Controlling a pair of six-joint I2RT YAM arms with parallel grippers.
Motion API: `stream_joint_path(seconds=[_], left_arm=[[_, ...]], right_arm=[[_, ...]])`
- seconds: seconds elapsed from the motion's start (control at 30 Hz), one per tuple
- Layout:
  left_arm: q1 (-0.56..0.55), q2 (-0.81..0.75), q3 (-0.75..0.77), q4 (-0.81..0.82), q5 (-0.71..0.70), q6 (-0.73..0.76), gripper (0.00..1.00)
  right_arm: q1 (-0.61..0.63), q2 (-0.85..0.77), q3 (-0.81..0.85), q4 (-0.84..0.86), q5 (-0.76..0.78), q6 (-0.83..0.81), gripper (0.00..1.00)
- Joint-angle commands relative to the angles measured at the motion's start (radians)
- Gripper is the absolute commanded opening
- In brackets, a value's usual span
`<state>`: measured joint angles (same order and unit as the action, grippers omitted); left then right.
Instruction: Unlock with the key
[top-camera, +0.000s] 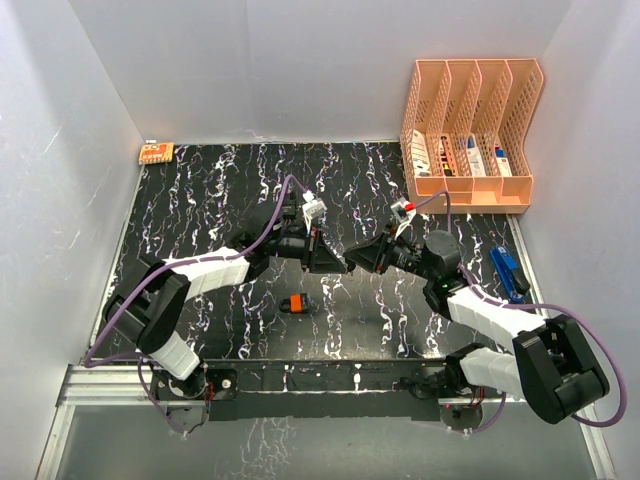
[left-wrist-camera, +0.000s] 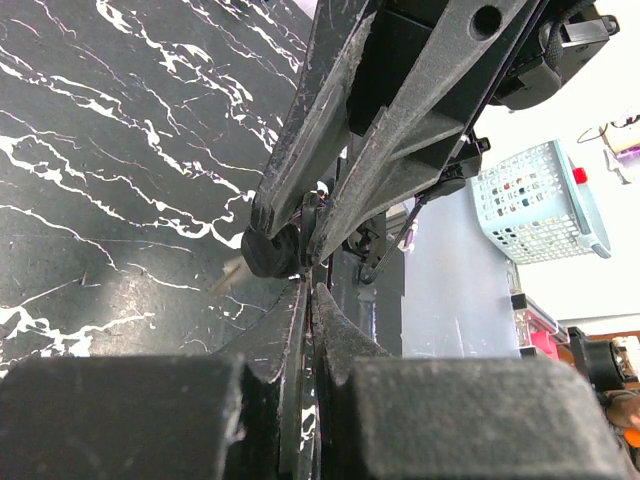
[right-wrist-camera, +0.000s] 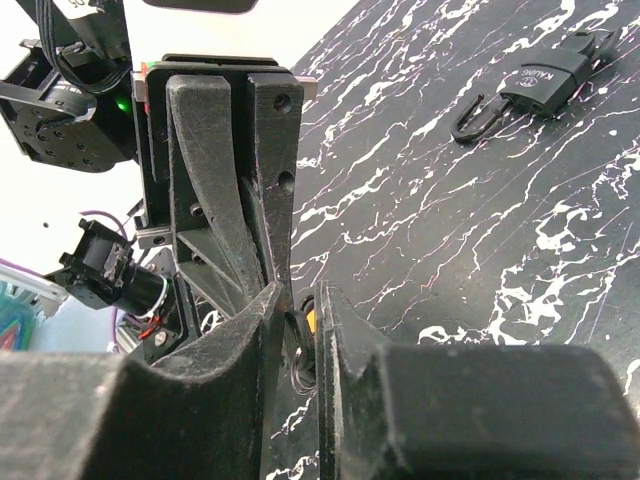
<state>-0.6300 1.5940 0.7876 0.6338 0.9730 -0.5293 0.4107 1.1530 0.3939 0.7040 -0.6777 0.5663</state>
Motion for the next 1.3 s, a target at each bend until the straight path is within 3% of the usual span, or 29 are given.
stream_joint_path(seconds=[0.0,0.2,0.43,0.57,0.73,0.83,0.93,1.07,1.27], left_arm=[[0.0,-0.002,0.058,0.075,0.057,-0.012,0.0],[0.001,0.002,0.078,0.037,0.068,0.002,0.0],[0.019,-0.002,0.085,0.002,0.059,0.004,0.0],[0.039,-0.018,0.075,-0.042,0.0,0.016,0.32],[0.061,-0.078,0.038,-0.143,-0.126,0.077,0.57],[0.069,-0.146,-0.007,-0.191,-0.261,0.109,0.7],[0.069,-0.236,-0.079,-0.227,-0.437,0.118,0.97],[0.068,-0.358,-0.153,-0.344,-0.647,0.124,0.99],[0.051,-0.416,-0.183,-0.611,-0.77,0.178,0.98]], right_arm=[[0.001,0.003,0.003,0.041,-0.031,-0.004,0.15],[0.002,0.006,0.003,0.037,-0.043,-0.008,0.01],[0.002,0.004,0.003,0.027,-0.037,-0.004,0.0],[0.002,-0.011,0.0,0.009,0.023,0.01,0.0],[-0.004,-0.048,-0.013,-0.024,0.144,0.037,0.0],[-0.01,-0.059,-0.015,-0.052,0.201,0.051,0.0],[-0.014,-0.068,-0.018,-0.086,0.26,0.063,0.0],[-0.016,-0.086,-0.024,-0.124,0.296,0.062,0.0],[-0.015,-0.088,-0.023,-0.152,0.298,0.055,0.0]])
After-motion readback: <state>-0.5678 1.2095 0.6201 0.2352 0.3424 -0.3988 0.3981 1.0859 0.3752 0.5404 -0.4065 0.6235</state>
